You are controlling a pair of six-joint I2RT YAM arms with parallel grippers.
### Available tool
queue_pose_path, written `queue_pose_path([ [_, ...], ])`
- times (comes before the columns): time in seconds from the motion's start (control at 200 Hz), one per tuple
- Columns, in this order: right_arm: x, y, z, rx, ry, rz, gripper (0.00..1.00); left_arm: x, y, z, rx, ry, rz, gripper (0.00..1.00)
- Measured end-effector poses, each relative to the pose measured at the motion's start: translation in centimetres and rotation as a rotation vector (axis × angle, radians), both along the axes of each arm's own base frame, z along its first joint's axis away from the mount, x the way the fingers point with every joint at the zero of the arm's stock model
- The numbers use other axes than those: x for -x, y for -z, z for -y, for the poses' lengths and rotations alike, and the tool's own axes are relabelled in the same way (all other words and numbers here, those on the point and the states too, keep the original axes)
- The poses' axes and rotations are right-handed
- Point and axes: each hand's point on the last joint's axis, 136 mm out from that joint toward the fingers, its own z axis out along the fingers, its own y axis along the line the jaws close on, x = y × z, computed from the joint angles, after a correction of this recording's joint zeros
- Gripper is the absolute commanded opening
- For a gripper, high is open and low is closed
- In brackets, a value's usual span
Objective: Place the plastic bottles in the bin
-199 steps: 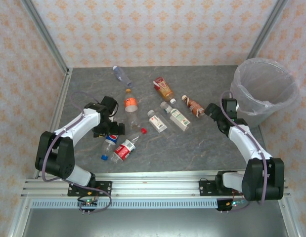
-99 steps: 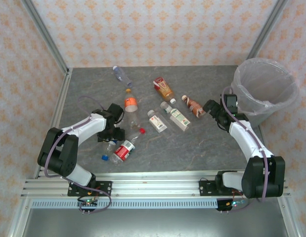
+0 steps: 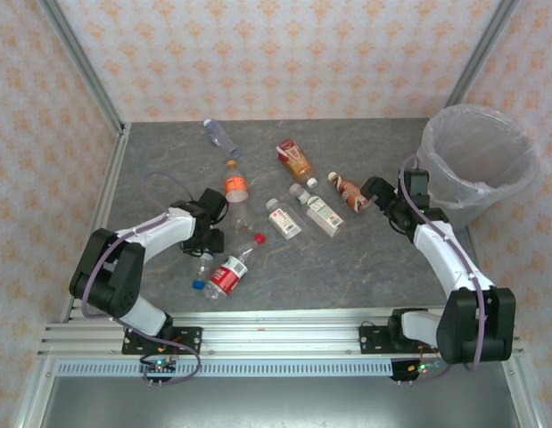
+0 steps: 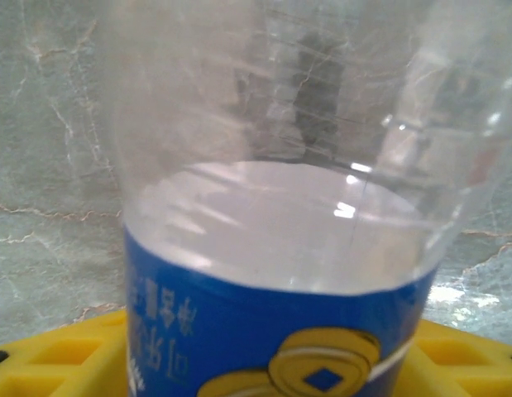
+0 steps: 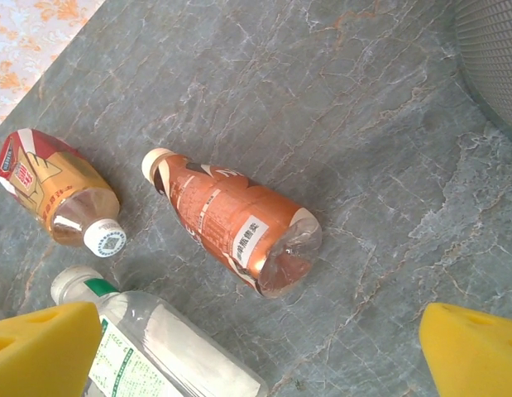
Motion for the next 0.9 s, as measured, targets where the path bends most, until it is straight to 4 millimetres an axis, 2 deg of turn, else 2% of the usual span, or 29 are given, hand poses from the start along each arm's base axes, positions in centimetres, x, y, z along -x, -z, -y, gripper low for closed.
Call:
queue_pose_path([
  [0.13,0.2,-1.0,-0.3,-0.009,-0.013,0.047,0.97,-0.1,0.1,-0.2,-0.009,-0.004,0.011,0.56],
  [0.245,0.3,-2.0,-1.1,-0.031,-0.039,0.091,0.95,-0.6,-0.5,-0.6,-0.027,-0.016,0.050,0.53],
  [0.405,0.0,-3.1,-2.1,-0.080,-0.060,0.144,0.92,-1.7,-3.5,-0.9,-0.026,-0.025,0.172,0.50],
  [0.505,-0.3,-3.7,-2.8,-0.124,-0.073,0.169,0.92,-2.8,-5.9,-0.3,0.004,-0.009,0.279,0.50],
  [0.666,-0.9,-4.8,-5.6,-0.230,-0.142,0.209,0.92,-4.6,-9.8,3.2,0.134,0.113,0.448,0.49],
  [0.901,-0.2,-7.6,-12.0,-0.410,-0.330,0.262,0.93,-5.9,-13.5,11.1,0.380,0.360,0.547,0.49],
])
